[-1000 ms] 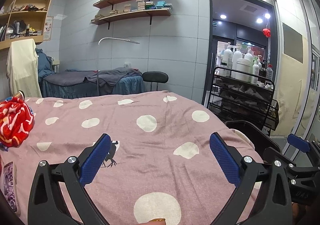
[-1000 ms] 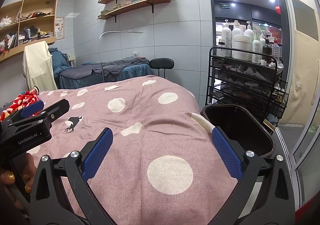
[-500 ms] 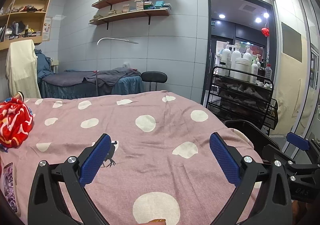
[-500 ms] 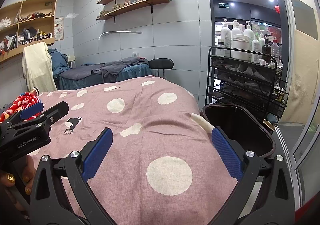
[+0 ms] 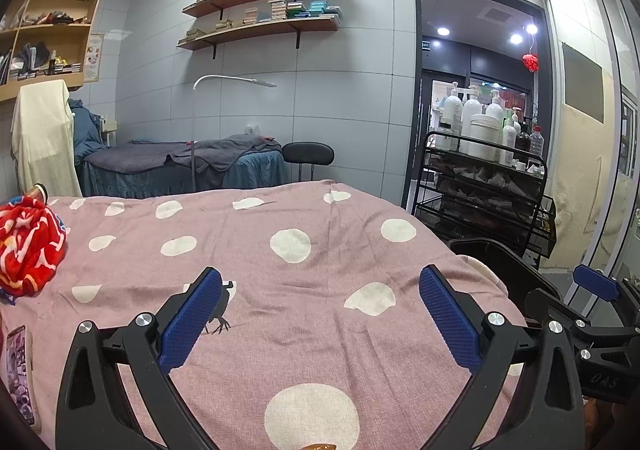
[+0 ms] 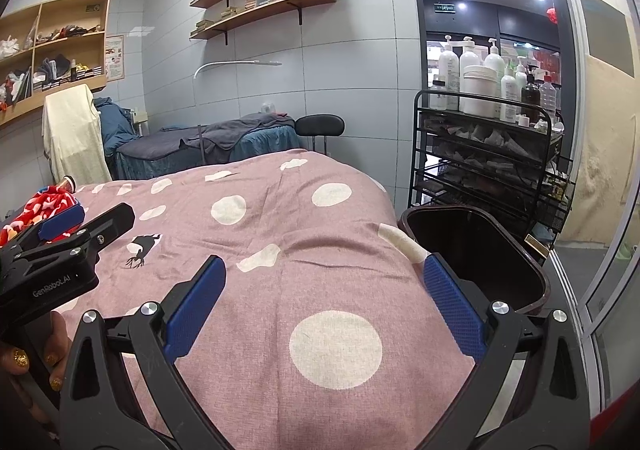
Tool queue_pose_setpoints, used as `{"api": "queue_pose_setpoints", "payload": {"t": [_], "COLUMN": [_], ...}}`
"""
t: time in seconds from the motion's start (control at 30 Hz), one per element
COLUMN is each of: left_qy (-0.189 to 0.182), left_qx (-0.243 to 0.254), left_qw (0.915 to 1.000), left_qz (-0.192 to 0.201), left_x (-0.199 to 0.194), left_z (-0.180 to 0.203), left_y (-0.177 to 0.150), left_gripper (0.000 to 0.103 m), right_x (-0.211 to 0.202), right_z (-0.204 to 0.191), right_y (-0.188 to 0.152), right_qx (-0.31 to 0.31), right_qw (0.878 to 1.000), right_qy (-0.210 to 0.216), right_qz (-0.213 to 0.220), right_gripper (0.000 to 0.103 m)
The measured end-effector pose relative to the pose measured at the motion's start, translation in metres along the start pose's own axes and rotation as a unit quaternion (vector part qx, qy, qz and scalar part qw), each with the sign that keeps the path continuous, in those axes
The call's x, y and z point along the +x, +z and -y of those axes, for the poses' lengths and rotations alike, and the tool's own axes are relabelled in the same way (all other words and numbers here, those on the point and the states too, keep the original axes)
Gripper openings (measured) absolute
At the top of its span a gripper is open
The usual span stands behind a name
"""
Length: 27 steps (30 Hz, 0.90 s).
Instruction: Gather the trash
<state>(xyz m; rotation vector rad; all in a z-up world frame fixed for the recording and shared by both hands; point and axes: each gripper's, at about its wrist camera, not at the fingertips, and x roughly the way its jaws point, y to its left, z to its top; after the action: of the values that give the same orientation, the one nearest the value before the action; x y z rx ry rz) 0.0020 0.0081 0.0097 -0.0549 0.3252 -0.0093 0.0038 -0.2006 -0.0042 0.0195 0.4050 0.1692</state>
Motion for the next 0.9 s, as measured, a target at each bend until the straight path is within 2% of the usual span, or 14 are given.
{"api": "queue_pose_setpoints", "payload": {"t": [0.9], "left_qy": [-0.007], "left_qx": [-0.001], "left_qw": [0.9999], "left_qz": [-0.015], "left_x": [0.0070], "left_z": [-0.0021], "left_y": [-0.0001], "left_gripper": [0.098], "right_x": [0.0052], "right_z": [0.0039], "right_y": [-0.0025], "right_qx": [0.008], "right_qw": [1.000], "right_qy": [-0.004], "right_qz": [-0.009], "right_gripper": [0.098]}}
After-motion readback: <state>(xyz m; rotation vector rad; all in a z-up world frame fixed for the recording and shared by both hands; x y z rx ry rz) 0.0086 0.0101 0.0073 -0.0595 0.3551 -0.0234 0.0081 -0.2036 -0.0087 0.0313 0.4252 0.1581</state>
